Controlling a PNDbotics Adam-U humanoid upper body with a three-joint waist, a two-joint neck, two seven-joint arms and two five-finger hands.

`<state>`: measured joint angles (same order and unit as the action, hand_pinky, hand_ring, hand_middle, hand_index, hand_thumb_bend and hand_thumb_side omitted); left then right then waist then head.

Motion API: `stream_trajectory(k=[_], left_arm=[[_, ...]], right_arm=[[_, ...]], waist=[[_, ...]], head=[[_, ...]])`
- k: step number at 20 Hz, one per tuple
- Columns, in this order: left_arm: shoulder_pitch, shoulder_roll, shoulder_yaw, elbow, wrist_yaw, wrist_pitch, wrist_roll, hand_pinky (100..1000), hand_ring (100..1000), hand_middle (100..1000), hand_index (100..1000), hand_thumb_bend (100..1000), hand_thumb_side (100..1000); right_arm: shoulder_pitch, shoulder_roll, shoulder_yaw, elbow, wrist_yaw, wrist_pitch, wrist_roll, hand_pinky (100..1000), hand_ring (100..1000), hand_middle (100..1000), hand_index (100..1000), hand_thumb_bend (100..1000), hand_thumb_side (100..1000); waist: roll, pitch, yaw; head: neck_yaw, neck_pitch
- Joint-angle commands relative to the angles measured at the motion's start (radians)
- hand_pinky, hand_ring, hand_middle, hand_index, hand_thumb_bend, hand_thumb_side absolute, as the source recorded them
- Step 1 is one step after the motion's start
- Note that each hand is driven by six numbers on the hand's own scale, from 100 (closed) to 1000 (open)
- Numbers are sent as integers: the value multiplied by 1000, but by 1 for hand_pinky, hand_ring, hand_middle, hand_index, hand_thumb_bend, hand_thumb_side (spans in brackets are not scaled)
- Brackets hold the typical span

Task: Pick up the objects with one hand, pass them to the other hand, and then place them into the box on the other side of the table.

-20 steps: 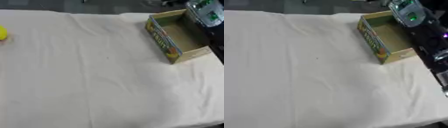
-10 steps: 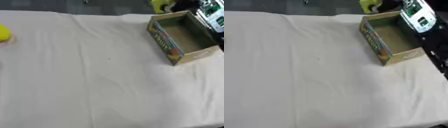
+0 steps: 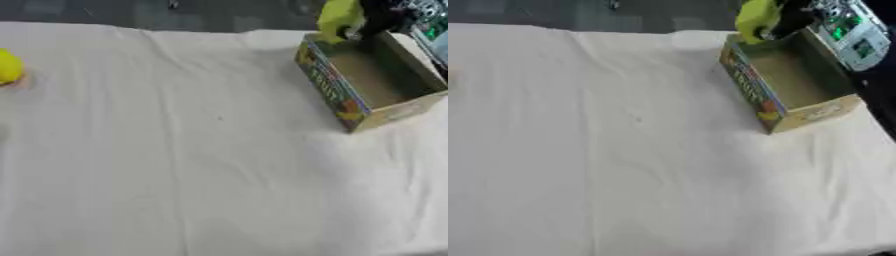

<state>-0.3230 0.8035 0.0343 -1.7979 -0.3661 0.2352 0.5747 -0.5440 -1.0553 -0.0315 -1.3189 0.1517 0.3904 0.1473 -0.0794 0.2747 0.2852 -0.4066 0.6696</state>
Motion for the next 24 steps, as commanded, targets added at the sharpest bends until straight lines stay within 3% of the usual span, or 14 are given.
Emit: stream_trajectory(k=[1, 5, 8, 16, 17, 20, 21, 24], left_arm=[[-4, 37, 21, -11, 1, -1, 2, 544, 679, 775, 834, 495, 456], [-3, 35, 22, -12, -1, -1, 3, 543, 678, 774, 833, 494, 456], [-4, 35, 25, -13, -3, 0, 4, 543, 678, 774, 833, 494, 456], [-5, 32, 29, -16, -7, 1, 7, 544, 678, 774, 833, 493, 456], [-6, 31, 30, -17, -7, 1, 7, 544, 678, 774, 833, 493, 458], [-7, 29, 30, -17, -9, 2, 7, 544, 678, 774, 833, 492, 456], [-6, 29, 30, -17, -10, 2, 6, 545, 679, 774, 833, 491, 455], [-6, 26, 29, -15, -17, 4, 3, 546, 680, 776, 835, 490, 456]], right_arm=[[-1, -61, -29, 17, 15, 14, -13, 985, 759, 431, 494, 421, 116], [9, -66, -38, 64, 59, 39, -17, 996, 759, 435, 505, 423, 110], [15, -71, -38, 103, 142, 45, 4, 1000, 762, 431, 522, 426, 103], [10, -60, -43, 162, 367, 1, 136, 1000, 790, 486, 602, 481, 100], [8, -57, -43, 162, 381, -8, 152, 1000, 798, 507, 630, 521, 100], [3, -49, -40, 159, 405, -35, 193, 1000, 824, 616, 755, 521, 100], [2, -45, -38, 157, 410, -45, 206, 1000, 841, 693, 824, 532, 100], [3, -34, -37, 156, 424, -72, 243, 998, 907, 843, 892, 567, 116]], waist=[[5, -21, -2], [4, -20, -4], [3, -20, -3], [7, -19, -3], [7, -18, -3], [9, -18, -4], [9, -18, -4], [9, -17, -4]], head=[[3, -15], [3, -17], [4, -17], [18, -13], [19, -13], [21, -13], [21, -13], [20, -15]])
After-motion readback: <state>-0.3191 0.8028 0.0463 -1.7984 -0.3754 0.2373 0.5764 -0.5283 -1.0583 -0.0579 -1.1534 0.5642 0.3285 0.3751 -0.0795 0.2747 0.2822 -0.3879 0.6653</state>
